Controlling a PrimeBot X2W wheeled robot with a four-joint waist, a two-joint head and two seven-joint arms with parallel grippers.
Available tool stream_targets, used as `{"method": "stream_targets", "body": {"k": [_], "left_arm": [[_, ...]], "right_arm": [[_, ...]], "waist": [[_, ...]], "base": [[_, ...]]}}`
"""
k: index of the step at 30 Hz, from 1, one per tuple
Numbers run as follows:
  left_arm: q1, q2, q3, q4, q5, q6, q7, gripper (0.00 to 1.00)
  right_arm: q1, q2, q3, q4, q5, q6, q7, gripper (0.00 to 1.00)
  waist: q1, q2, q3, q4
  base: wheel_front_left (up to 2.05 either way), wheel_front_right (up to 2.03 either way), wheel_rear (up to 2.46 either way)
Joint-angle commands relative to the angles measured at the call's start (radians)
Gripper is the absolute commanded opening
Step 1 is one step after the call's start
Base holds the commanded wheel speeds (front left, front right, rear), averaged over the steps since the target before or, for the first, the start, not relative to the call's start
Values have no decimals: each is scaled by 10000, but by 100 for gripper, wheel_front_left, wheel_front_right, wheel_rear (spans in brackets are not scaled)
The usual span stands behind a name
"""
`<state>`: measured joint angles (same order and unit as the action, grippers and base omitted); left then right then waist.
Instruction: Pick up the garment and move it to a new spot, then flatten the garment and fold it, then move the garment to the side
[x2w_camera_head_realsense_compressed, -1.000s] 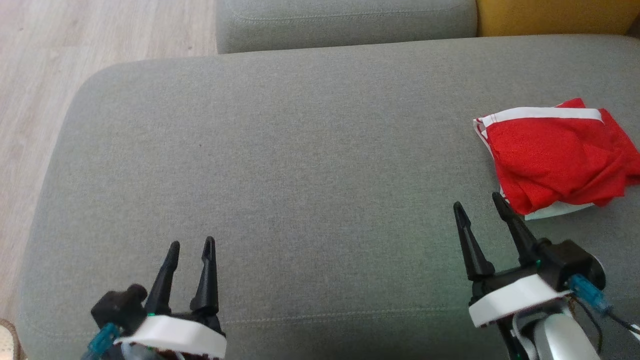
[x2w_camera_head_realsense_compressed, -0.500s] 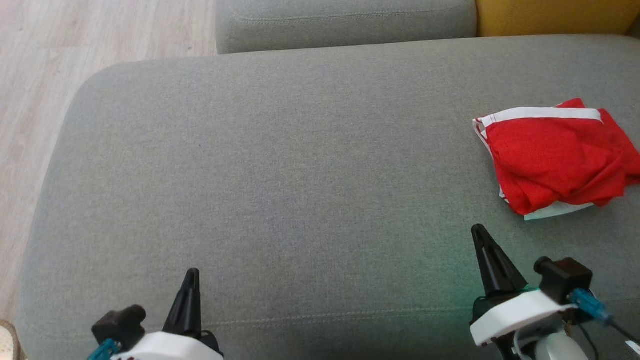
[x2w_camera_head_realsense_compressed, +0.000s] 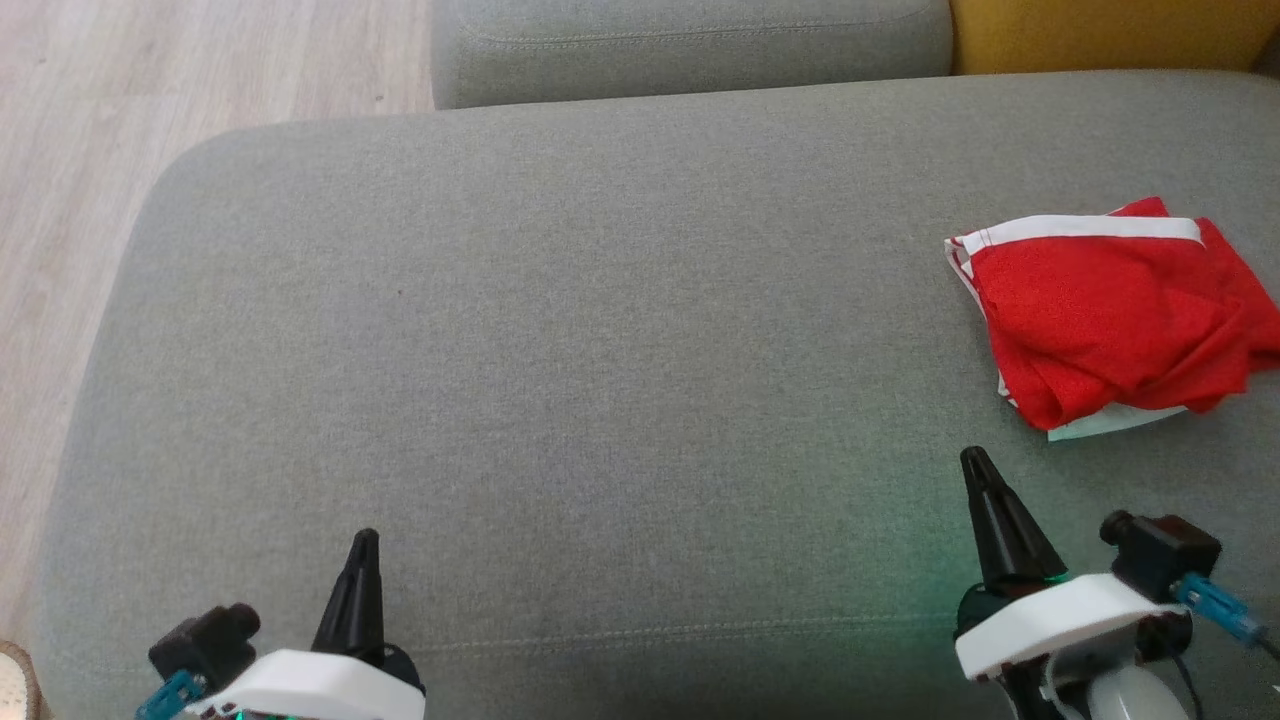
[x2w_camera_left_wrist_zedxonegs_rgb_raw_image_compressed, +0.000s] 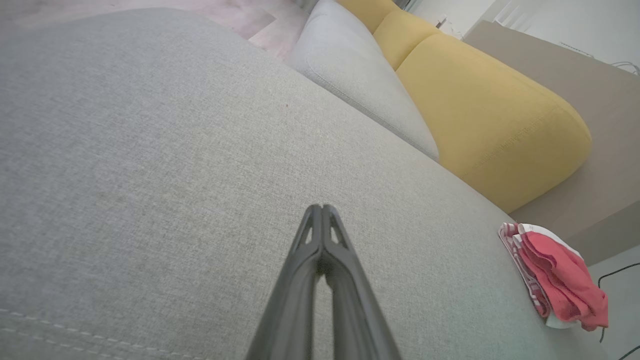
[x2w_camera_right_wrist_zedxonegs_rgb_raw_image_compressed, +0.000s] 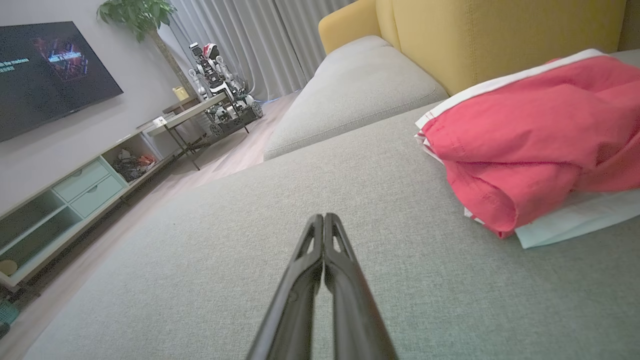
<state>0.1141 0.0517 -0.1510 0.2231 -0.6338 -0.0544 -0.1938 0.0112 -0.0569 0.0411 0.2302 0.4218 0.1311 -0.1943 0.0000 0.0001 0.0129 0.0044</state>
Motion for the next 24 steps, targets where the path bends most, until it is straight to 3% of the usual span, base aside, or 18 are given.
{"method": "stream_targets", "body": {"k": [1, 24], "left_arm": [[-528, 85, 167, -273, -303, -86, 59, 0], [-904, 141, 616, -169, -2512, -239, 648, 0]], "right_arm": [[-483, -129, -24, -281, 406, -1, 45, 0], [-633, -204, -202, -194, 3116, -1, 593, 0]], "waist": [[0, -1, -2, -1], [0, -1, -25, -10]], "base": [[0, 0, 0], [0, 0, 0]]}}
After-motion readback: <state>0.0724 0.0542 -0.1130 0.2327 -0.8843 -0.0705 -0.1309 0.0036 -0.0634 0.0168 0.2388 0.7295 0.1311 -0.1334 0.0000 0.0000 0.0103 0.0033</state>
